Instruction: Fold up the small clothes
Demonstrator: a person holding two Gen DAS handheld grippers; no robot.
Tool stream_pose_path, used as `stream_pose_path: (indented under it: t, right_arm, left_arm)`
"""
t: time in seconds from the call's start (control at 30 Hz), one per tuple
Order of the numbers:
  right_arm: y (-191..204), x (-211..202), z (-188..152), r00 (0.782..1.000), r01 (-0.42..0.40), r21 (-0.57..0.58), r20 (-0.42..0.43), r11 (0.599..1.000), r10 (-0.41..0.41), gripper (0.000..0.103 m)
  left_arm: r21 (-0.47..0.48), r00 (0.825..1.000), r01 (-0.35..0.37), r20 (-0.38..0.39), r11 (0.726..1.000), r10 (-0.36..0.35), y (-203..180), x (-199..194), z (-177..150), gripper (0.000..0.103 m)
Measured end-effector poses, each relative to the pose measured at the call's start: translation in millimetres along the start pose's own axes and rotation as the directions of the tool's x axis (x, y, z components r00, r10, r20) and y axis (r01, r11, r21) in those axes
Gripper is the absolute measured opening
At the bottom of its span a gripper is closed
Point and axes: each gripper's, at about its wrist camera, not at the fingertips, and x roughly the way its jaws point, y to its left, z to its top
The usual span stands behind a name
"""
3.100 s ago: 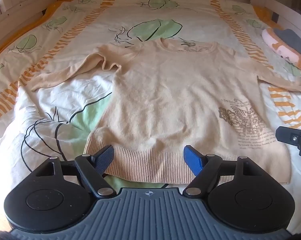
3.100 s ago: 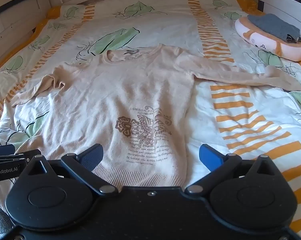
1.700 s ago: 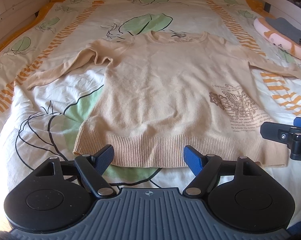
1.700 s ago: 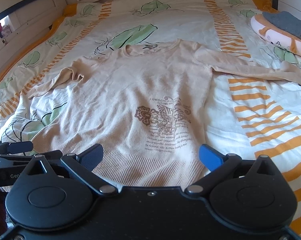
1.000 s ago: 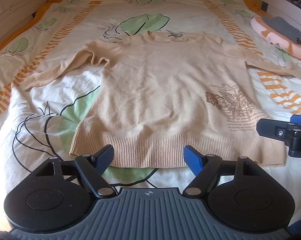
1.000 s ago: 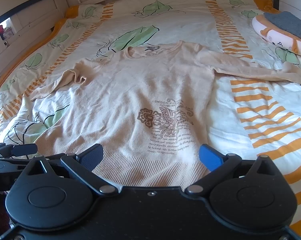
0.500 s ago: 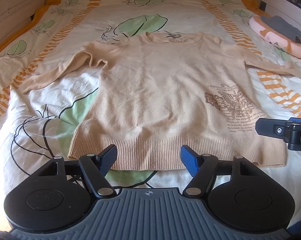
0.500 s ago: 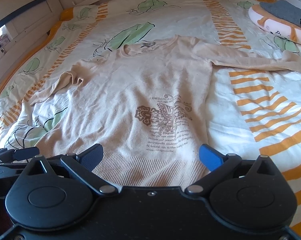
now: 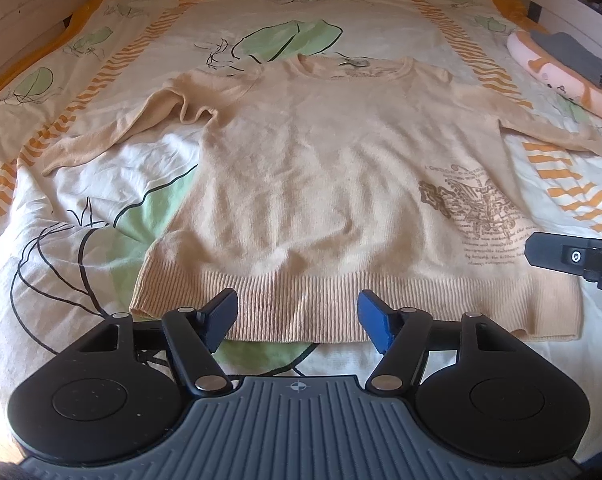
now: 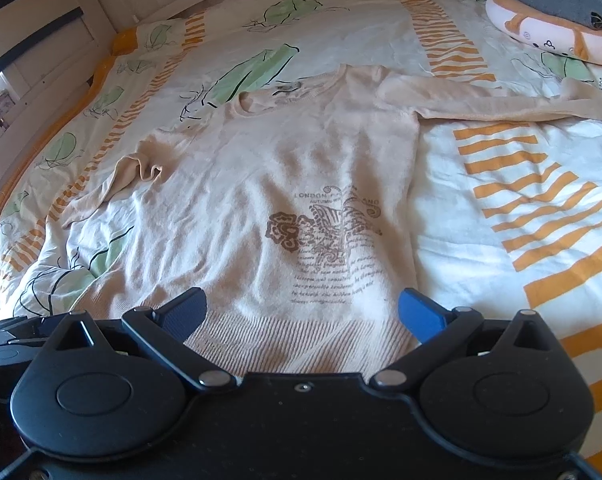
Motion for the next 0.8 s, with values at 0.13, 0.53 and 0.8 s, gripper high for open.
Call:
stream_pose_path:
  t: [0.13, 0.53, 0.8]
  right_arm:
    - [-6.1, 4.5, 5.0, 1.0, -0.009, 0.021, 0.013, 1.0, 0.009, 0.102]
    - [-37.7, 36.9, 64.3, 0.997, 0.012, -0.008, 0.071, 1.0, -0.012, 0.102]
    - [-57.9, 85.7, 107.6, 0.991, 0.112, -0.042, 0.074, 0.993, -0.109, 0.097]
  left_arm:
    - [-0.007, 1.0, 0.0, 0.011, 1.0, 0.0, 2.6, 0.7, 3.4, 0.065]
    - [-0.002, 0.992, -0.039, 0.121, 0.999, 0.039, 20.3, 17.1, 40.8, 0.065]
    - [0.016, 0.989, -0.062, 0.132, 0.998, 0.059, 38.5, 58.9, 59.7, 0.065]
